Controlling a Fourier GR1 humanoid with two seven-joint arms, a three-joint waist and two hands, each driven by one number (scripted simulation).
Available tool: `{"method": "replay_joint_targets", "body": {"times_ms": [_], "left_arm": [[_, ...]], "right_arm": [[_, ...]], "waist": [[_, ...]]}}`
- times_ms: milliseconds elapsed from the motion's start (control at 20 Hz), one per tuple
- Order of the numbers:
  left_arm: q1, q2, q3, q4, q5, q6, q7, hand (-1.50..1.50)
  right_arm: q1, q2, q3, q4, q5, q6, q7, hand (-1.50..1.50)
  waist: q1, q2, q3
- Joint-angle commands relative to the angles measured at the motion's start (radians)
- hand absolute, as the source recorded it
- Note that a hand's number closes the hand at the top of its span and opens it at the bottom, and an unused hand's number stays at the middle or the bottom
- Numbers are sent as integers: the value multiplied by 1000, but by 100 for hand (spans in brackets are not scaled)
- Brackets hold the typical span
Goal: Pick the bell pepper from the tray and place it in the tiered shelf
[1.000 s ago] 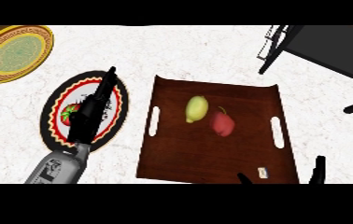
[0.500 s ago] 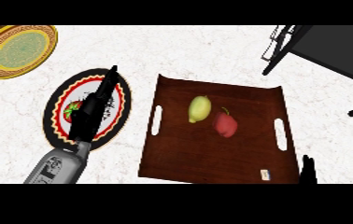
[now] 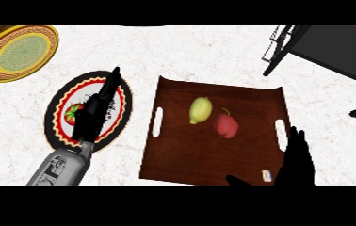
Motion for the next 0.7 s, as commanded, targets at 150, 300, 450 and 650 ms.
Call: {"method": "replay_joint_targets", "body": {"times_ms": [150, 300, 450, 650], "left_arm": [[1, 1, 21, 14, 0, -8, 2, 0], [13, -3, 26, 13, 10, -29, -22, 0], [11, -15, 19, -11, -18, 11, 13, 0], [33, 20, 41, -4, 8, -50, -24, 0]], "right_arm": [[-231, 2, 69, 43, 66, 161, 339, -150], [-299, 2, 17, 107, 20, 130, 341, -150], [-336, 2, 2, 136, -10, 144, 341, -150], [-371, 2, -41, 179, -54, 150, 341, -150]], "waist": [[-14, -7, 3], [-13, -6, 4], [-12, -9, 5], [-13, -8, 5]]}}
